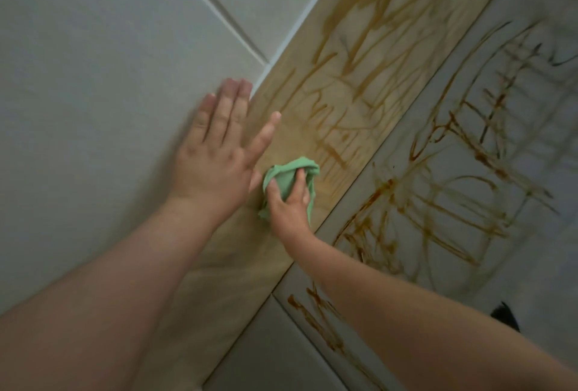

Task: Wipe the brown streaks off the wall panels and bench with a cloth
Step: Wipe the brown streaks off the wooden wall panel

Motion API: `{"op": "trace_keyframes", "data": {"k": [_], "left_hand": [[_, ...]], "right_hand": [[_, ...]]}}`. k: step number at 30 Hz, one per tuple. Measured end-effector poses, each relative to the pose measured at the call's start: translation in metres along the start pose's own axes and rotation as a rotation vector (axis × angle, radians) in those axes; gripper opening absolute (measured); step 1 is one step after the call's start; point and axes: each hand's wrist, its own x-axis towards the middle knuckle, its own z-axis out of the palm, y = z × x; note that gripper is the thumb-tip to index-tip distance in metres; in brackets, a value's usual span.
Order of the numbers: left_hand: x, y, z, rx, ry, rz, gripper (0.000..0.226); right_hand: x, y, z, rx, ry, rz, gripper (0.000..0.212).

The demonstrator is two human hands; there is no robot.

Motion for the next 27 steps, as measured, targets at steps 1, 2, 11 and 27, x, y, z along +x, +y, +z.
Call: {"op": "trace_keyframes", "data": {"k": [1,2,11,27], "left_hand": [[0.007,0.001,0.001,0.022,-0.024,-0.006,0.09],[0.014,0.003,0.004,0.038,-0.039,0.004,0.091],[0.019,0.003,0.023,-0.01,0.046,0.028,0.097],[0.017,0.003,0.022,-0.045,0.043,0.052,0.082]], "right_hand": [[0.006,0.002,-0.001,0.01,0.0,-0.006,0.079],[0.017,0.003,-0.004,0.033,0.012,-0.003,0.078],[0.096,0.047,-0.02,0.209,0.145,0.307,0.067],[0.287,0.216,-0.063,0.532,0.451,0.502,0.121]]}}
